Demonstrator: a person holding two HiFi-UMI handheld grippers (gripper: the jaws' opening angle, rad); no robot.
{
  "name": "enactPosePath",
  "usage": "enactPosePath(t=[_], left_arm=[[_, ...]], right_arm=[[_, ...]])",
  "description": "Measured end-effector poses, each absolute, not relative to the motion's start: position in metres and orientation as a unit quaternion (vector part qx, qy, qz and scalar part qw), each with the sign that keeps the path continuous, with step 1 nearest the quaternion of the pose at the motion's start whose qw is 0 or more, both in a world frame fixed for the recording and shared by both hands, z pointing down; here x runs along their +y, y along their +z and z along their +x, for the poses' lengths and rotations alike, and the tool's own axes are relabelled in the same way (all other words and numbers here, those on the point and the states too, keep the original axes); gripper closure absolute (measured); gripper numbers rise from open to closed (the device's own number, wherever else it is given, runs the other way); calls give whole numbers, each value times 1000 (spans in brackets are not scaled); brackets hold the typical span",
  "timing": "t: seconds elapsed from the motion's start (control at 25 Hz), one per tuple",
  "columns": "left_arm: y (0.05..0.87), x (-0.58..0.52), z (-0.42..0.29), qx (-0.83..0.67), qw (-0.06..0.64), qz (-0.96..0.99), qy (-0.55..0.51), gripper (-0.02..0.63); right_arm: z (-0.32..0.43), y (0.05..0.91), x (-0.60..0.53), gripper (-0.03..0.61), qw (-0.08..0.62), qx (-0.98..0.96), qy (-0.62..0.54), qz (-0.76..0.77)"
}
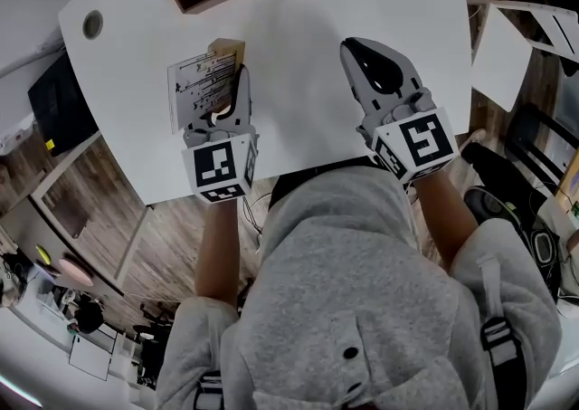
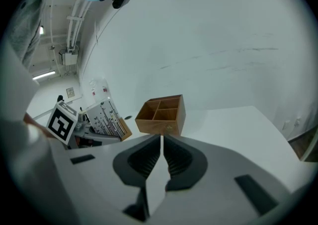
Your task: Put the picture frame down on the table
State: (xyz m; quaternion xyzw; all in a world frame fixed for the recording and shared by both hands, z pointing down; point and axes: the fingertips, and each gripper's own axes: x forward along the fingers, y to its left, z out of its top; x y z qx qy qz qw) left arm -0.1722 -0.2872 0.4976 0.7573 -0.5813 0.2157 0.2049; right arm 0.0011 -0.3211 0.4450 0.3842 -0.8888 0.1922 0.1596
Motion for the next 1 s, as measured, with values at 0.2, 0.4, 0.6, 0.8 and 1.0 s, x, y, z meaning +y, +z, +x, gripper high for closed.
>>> enactPosePath(t=[0.2, 0.4, 0.6, 0.8, 1.0], left_arm=[[517, -294, -166, -581, 210, 752, 230, 416], [527, -298, -163, -581, 209, 749, 241, 416], [538, -301, -165, -584, 214, 740, 254, 416], [545, -302, -165, -584, 213, 739, 259, 416], [550, -303, -158, -580, 211, 740, 265, 416]], right_arm=[[8, 458, -327, 540, 163, -886, 204, 383], [13, 467, -326, 540, 168, -883, 213, 383], [16, 472, -331, 540, 169, -881, 219, 385], [17, 476, -332, 540, 171, -878, 224, 386], [23, 482, -329, 540, 174, -876, 232, 387]])
